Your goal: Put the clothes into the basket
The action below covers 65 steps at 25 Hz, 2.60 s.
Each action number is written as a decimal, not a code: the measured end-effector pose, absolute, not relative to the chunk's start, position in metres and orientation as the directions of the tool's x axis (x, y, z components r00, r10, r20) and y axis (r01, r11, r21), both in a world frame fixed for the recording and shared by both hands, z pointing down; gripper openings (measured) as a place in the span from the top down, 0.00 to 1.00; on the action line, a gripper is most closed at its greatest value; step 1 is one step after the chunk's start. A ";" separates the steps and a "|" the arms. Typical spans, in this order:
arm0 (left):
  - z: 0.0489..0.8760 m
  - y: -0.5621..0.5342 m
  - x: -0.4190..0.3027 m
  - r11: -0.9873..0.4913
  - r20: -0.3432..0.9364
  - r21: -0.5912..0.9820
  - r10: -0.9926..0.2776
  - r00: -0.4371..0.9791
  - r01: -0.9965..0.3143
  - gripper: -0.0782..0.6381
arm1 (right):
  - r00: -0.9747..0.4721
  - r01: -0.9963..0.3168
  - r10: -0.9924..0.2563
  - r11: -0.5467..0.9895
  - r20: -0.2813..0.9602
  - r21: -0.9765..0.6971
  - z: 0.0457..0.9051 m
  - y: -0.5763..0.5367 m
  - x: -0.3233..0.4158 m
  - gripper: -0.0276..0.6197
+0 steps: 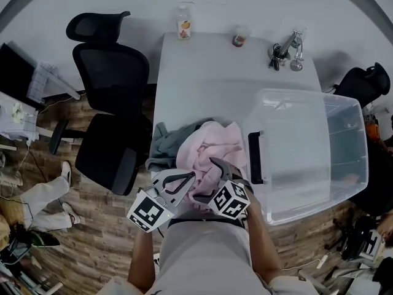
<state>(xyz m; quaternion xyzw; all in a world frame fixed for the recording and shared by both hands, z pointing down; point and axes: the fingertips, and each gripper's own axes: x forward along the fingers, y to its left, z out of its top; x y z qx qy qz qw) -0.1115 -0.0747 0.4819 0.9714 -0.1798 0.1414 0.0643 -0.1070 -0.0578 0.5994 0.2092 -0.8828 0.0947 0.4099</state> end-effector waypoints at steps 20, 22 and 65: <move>0.491 -0.079 -0.116 -0.921 0.319 0.092 -0.333 0.887 -0.378 0.88 | -0.537 -0.434 -0.242 0.900 0.808 -0.019 0.643 -0.067 -0.103 0.34; 0.491 -0.079 -0.115 -0.922 0.320 0.092 -0.331 0.888 -0.377 0.88 | -0.537 -0.458 -0.256 0.889 0.804 -0.023 0.641 -0.070 -0.099 0.47; 0.407 -0.068 -0.083 -0.960 0.236 -0.073 -0.282 0.930 -0.272 0.88 | -0.620 -0.730 -0.610 0.679 0.493 -0.077 0.483 -0.083 -0.066 0.77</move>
